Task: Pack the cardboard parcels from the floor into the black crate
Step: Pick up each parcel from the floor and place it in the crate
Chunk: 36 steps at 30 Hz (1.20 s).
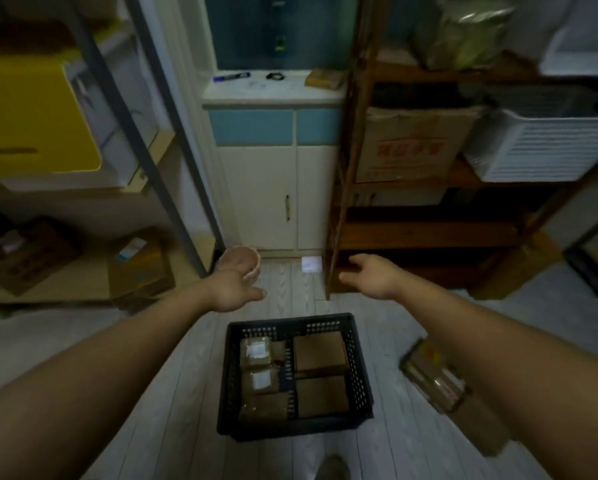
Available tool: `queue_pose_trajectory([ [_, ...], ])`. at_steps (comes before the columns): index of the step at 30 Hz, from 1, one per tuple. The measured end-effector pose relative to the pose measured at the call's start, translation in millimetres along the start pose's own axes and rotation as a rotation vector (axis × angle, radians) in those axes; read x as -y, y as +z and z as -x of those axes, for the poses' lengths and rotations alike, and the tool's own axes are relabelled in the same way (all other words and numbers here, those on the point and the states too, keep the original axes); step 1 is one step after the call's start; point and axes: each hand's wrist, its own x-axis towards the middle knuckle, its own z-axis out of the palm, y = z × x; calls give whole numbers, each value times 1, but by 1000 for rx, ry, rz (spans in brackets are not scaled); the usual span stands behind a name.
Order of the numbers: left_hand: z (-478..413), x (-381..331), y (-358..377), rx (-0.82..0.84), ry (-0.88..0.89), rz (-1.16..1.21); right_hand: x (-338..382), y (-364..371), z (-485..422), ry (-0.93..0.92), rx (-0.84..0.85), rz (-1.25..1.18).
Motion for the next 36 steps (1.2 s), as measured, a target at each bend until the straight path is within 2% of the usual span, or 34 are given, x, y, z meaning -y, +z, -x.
queue_pose_trajectory([
  [3, 25, -42, -1, -47, 104, -38, -26, -22, 56, 74, -93, -32],
  [10, 97, -169, 25, 36, 332, -38, -96, -68, 175, 163, -116, 39],
  [16, 131, -279, 72, 94, 418, -108, -187, -115, 262, 209, -199, 58],
  [22, 155, -406, 158, 125, 435, -6, -316, -161, 345, 325, -223, 85],
  [28, 139, -476, 223, 238, 396, 12, -411, -181, 350, 411, -216, 45],
  [36, 22, -529, 294, 363, 371, -20, -502, -193, 281, 443, -121, -31],
])
